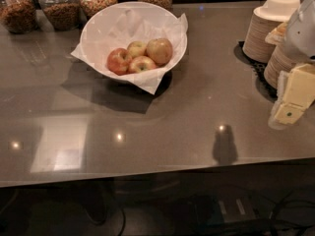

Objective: Pick apple from white bowl

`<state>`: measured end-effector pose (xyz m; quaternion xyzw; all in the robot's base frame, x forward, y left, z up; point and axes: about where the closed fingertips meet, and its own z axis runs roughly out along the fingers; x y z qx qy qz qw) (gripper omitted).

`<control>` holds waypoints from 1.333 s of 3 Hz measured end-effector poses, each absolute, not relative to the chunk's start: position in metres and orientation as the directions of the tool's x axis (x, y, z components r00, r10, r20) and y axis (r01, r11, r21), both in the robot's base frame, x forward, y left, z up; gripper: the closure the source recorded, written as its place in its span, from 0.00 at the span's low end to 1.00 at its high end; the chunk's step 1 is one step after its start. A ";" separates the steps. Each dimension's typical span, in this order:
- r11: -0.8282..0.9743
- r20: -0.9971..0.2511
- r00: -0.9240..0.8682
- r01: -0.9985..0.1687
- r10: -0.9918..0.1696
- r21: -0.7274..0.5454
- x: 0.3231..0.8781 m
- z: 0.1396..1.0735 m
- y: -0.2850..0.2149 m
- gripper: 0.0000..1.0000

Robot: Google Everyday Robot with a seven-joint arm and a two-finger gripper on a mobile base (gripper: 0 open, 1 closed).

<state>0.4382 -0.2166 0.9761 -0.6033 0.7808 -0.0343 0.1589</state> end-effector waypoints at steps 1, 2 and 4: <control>0.275 -0.216 -0.223 -0.928 -0.951 -0.251 0.443 0.978 -0.213 0.00; 0.255 -0.268 -0.185 -0.931 -0.946 -0.260 0.466 0.975 -0.191 0.00; 0.186 -0.362 -0.063 -0.930 -0.930 -0.316 0.527 0.973 -0.144 0.00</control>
Offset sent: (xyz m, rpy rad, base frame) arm 0.0573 0.0530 -0.0068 0.1261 -0.0479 0.0774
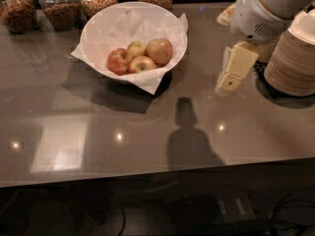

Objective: Pick apple from white bowl

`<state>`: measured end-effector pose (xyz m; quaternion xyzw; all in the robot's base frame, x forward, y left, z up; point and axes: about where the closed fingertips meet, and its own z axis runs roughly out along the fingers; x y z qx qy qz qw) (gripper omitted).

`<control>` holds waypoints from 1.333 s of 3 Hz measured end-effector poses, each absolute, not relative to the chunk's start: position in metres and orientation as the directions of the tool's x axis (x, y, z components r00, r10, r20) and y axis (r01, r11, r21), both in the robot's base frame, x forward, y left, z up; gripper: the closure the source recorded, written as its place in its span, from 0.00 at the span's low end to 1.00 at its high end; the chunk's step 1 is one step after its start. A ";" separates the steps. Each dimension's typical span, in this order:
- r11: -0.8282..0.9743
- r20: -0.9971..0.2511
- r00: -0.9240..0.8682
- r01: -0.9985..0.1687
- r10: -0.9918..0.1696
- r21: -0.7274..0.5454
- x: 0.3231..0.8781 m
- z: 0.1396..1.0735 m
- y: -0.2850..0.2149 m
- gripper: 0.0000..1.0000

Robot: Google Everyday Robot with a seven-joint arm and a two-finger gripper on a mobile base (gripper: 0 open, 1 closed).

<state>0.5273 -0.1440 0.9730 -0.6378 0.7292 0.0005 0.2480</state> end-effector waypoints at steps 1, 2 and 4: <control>0.137 -0.427 0.039 -0.918 -0.903 -0.373 0.563 0.975 -0.122 0.00; 0.035 -0.450 0.172 -0.909 -0.876 -0.416 0.598 0.975 -0.097 0.00; -0.255 -0.391 0.450 -0.852 -0.803 -0.457 0.661 0.976 -0.036 0.00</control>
Offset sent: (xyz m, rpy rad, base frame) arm 0.1257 0.0831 0.0139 0.1439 -0.2144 0.4334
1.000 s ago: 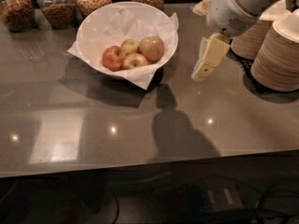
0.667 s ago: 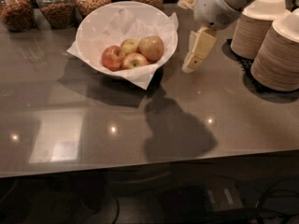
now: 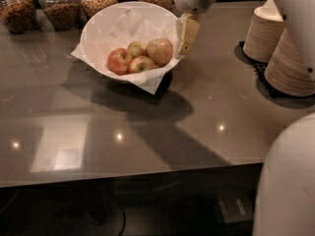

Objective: Pick apple from white bowl

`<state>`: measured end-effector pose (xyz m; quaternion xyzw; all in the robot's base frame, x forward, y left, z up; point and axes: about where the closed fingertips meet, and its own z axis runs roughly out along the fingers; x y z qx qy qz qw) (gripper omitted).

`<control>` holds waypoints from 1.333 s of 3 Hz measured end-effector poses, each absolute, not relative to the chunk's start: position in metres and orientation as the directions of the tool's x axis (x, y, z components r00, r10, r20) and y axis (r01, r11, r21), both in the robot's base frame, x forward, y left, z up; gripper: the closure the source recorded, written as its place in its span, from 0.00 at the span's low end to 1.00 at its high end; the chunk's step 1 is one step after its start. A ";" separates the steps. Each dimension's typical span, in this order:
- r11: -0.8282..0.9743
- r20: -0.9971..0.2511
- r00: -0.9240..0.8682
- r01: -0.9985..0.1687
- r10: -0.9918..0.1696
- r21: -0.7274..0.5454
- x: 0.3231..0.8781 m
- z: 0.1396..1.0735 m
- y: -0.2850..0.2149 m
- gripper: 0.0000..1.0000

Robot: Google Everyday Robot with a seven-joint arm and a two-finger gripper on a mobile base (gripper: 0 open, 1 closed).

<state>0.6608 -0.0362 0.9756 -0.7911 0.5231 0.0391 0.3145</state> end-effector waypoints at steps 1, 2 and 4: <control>-0.254 -0.392 0.459 -0.844 -0.797 -0.473 0.664 0.983 -0.033 0.00; -0.259 -0.381 0.465 -0.839 -0.799 -0.479 0.666 0.983 -0.031 0.00; -0.353 -0.267 0.523 -0.797 -0.809 -0.490 0.687 0.967 -0.028 0.05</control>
Offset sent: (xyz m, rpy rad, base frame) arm 0.0041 0.0014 0.0108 -0.0121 -0.0450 0.0066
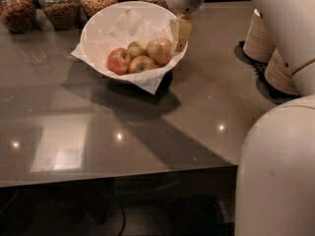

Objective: Pick apple from white bowl

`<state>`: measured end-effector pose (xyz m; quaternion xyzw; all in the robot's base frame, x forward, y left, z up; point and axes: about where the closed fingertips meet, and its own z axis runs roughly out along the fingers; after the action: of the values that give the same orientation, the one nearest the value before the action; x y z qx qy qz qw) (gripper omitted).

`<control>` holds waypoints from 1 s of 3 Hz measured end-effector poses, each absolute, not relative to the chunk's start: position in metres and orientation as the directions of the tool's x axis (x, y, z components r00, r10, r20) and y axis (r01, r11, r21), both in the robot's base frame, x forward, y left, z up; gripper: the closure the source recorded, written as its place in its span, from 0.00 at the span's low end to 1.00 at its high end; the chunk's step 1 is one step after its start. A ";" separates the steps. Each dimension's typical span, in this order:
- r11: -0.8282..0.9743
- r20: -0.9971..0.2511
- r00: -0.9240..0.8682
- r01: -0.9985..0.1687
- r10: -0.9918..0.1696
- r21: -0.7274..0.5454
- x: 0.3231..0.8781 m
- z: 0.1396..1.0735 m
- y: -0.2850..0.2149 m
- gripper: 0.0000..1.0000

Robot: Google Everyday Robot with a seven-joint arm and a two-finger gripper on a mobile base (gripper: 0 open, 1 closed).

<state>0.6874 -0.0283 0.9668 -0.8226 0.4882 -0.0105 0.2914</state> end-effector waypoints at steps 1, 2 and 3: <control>-0.383 -0.232 0.541 -0.783 -0.809 -0.490 0.697 0.960 -0.026 0.08; -0.399 -0.221 0.548 -0.782 -0.807 -0.479 0.702 0.950 -0.024 0.17; -0.402 -0.224 0.549 -0.783 -0.806 -0.474 0.703 0.946 -0.022 0.25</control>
Offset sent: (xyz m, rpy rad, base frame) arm 0.0196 0.0019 -0.0227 -0.0756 -0.0083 0.0347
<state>0.7034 -0.0220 0.9457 -0.8370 0.4746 -0.0203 0.2715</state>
